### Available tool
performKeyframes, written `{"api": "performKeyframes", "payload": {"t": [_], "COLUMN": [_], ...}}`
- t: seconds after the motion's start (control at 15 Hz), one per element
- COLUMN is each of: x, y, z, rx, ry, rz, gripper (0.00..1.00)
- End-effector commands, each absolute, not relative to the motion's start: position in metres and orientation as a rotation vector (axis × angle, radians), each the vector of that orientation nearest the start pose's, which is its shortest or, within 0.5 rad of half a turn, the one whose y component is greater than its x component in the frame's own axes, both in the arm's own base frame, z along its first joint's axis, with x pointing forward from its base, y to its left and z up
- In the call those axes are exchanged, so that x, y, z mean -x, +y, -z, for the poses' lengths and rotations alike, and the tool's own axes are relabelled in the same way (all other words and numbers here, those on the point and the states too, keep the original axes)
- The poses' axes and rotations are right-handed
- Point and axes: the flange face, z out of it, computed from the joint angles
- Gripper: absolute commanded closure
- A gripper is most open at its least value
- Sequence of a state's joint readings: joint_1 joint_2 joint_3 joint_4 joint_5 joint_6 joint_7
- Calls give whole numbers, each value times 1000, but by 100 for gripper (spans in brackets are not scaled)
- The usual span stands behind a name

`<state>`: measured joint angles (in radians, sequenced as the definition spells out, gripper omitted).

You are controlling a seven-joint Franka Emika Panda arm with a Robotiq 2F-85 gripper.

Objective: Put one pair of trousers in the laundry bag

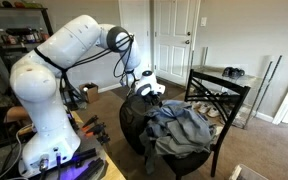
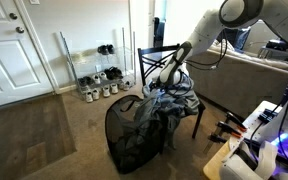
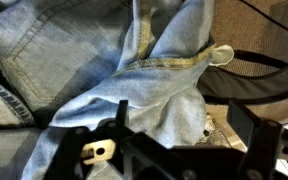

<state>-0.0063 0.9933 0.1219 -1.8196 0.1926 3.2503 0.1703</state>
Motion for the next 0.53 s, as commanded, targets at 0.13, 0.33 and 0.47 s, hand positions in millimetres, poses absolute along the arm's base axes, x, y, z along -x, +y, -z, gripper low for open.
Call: {"api": "performKeyframes", "payload": {"t": [0.13,0.33,0.47], "x": [-653,-662,-668], "y": [19,-14,-29], "z": [-48,-57,-59], "rx": [2782,2711,2648], "ry": [831,1058,1200], "rz": [598,609,595], "gripper": [0,0,0]}}
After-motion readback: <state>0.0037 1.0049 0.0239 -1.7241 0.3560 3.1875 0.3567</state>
